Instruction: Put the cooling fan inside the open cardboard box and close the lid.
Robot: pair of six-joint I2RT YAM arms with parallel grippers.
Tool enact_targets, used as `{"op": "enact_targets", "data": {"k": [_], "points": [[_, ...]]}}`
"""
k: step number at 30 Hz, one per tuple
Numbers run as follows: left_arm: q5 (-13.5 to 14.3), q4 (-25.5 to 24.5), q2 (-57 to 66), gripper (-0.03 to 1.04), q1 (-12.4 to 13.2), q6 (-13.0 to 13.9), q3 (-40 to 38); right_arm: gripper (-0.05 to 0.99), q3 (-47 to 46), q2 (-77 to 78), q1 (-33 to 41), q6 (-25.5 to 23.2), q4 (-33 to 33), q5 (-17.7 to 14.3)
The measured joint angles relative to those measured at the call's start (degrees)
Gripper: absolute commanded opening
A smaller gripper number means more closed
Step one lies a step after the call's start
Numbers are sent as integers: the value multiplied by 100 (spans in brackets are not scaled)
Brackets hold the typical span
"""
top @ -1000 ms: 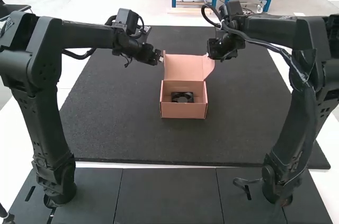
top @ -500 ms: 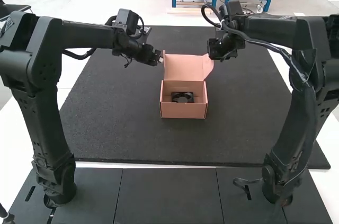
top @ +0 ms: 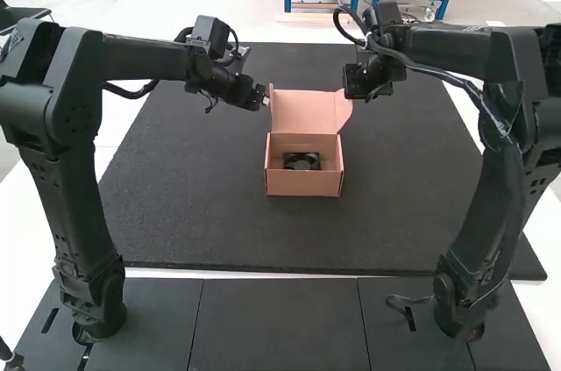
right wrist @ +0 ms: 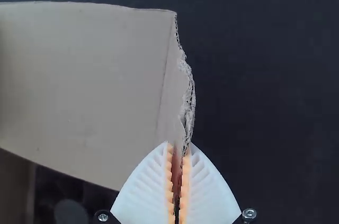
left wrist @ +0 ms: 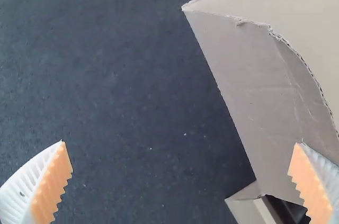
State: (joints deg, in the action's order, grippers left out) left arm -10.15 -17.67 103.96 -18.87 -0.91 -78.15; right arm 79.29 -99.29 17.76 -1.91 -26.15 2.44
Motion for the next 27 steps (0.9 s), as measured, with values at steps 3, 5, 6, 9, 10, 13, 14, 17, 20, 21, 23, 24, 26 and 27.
{"op": "enact_targets", "data": {"k": [3, 5, 6, 9, 10, 13, 14, 17, 20, 21, 23, 24, 26, 27], "points": [[0, -39, 0, 97, 0, 0, 0, 2, 61, 0, 0, 0, -96, 81], [0, -50, 0, 97, 0, 0, 0, 0, 68, 2, 0, -2, -118, 136], [0, -52, 0, 97, 0, 0, 0, 0, 68, 0, 0, -2, -120, 153], [0, -90, 0, 97, 0, 0, 0, -1, 70, 0, 0, -2, -142, 199], [0, -114, 0, 97, -2, 0, 0, -2, 74, 0, 0, 0, -151, 221], [0, -210, 0, 97, 0, 2, 0, -2, 111, 0, 2, -2, -229, 275], [0, -236, 0, 97, 0, 2, 0, -2, 116, 0, 2, -2, -251, 295], [0, -339, -15, 97, 0, 2, 0, -2, 129, 0, 2, -2, -323, 330], [0, -393, -52, 97, 0, 4, 0, -2, 155, 0, 7, -2, -402, 358], [0, -409, -90, 97, 0, 4, 0, -2, 166, 0, 7, -2, -428, 365], [0, -424, -146, 97, 0, 4, 0, -2, 166, 0, 9, -2, -483, 382], [0, -431, -175, 97, 0, 2, 0, -2, 166, 0, 7, -2, -498, 382], [-2, -448, -236, 97, 0, 4, 0, -2, 173, 0, 9, -2, -555, 387], [-2, -479, -251, 97, 0, 4, 0, -2, 177, 2, 13, -2, -599, 389]]}}
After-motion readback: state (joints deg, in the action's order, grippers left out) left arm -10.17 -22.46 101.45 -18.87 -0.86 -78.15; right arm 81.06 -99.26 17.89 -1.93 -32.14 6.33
